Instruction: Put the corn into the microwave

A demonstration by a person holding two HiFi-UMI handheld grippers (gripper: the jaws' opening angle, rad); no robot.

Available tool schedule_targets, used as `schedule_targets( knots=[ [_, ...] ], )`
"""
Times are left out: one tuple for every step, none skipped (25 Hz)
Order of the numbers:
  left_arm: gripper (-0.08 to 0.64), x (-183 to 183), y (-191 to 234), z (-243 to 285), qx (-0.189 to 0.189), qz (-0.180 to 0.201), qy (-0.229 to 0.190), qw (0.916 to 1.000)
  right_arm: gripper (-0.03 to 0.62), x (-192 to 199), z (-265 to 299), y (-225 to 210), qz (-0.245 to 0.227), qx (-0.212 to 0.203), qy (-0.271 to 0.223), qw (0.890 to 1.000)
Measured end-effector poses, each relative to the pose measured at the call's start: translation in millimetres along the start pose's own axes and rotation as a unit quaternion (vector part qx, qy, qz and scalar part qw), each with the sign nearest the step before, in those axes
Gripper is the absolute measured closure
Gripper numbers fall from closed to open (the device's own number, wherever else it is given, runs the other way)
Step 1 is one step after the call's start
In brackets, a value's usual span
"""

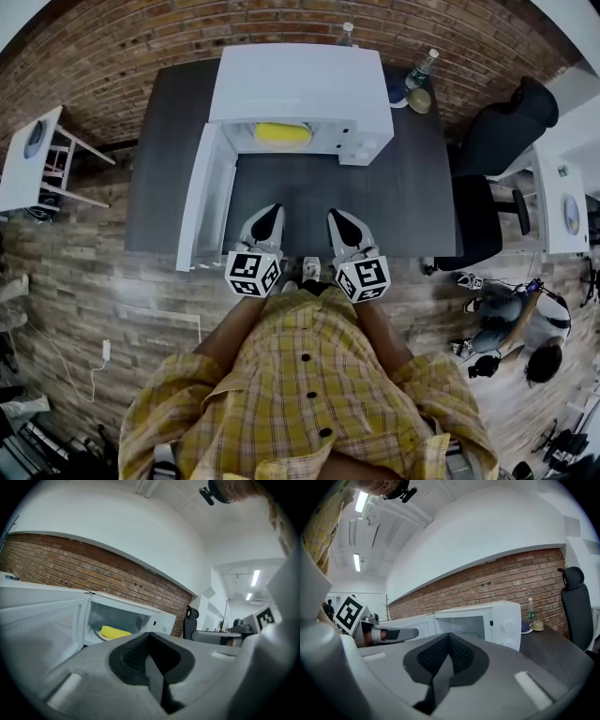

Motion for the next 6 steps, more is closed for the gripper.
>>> schedule_targets(
  knots=[
    [0.565, 0.4, 0.0, -0.7, -0.001, 0.002, 0.0, 1.0, 0.591, 0.1, -0.2, 0.6, 0.0, 0.0, 0.0, 1.0],
    [0.565, 0.5, 0.2, -1.4, -0.003, 0.004, 0.0, 1.0, 0.591, 0.0, -0.2, 1.1, -0.001, -0.001, 0.0, 1.0],
    [0.565, 0.5, 0.5, -2.1, -0.003, 0.005, 0.0, 1.0, 0.591, -0.1, -0.1, 1.6, -0.001, -0.001, 0.0, 1.0],
    [0.565, 0.4, 0.6, -2.8, -0.004, 0.007, 0.001, 1.0, 0.591, -0.3, 0.0, 2.2, -0.001, -0.002, 0.0, 1.0],
    [0.565, 0.5, 0.5, -3.6, -0.004, 0.009, 0.001, 1.0, 0.591, -0.3, -0.1, 2.9, 0.0, -0.002, 0.0, 1.0],
    [0.565, 0.6, 0.4, -4.4, -0.005, 0.011, 0.002, 0.9999, 0.591, -0.4, -0.2, 3.7, 0.0, -0.002, 0.001, 1.0]
  ],
)
Point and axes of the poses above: the fingertips, and each gripper's own axes: z forward along the fingers, y to its left, x out of its underside, the point moved 3 cm from there along -z, backward along the fingers, and after that the axes turned 11 degrees about -z, right-handed, at the moved point
